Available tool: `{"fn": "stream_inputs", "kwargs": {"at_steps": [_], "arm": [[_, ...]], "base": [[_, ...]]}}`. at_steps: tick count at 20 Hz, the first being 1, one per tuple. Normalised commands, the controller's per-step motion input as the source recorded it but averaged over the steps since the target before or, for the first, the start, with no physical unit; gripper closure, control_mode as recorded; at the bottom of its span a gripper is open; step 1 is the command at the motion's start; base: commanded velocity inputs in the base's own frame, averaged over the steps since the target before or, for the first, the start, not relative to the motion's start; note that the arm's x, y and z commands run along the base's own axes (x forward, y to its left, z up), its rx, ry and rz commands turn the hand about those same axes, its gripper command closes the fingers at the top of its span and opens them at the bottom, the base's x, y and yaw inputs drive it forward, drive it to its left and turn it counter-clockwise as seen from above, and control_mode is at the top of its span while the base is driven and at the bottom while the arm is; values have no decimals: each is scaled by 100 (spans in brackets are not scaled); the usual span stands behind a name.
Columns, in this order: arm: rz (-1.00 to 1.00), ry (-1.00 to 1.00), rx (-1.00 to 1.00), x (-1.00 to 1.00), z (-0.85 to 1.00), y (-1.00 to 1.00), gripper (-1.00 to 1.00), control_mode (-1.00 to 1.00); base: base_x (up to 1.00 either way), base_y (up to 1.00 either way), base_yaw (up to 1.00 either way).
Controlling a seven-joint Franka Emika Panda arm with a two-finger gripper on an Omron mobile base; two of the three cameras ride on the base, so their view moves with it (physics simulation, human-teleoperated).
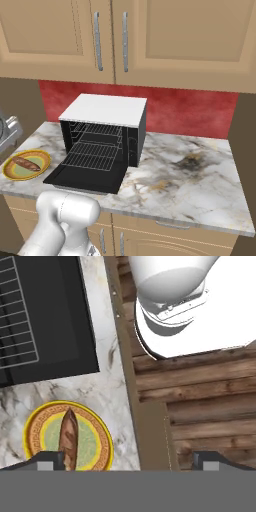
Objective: Pull the toaster oven rack outwards. Pick up the baguette from the plate and place it on the toaster oven rack. Close the toaster oven door fully and set the temperature to the lowest setting.
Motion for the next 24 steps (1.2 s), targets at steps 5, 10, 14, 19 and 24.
{"fn": "stream_inputs", "kwargs": {"at_steps": [5,10,14,19,24], "arm": [[0,2,-12,21,-38,3,-100,-100],[0,3,-10,30,-40,12,-100,-100],[0,3,-7,33,-41,18,-100,-100],[0,8,-2,38,-31,27,-100,-100],[0,11,0,40,-31,25,-100,-100]], "base": [[0,0,0],[0,0,0],[0,0,0],[0,0,0],[0,0,0]]}}
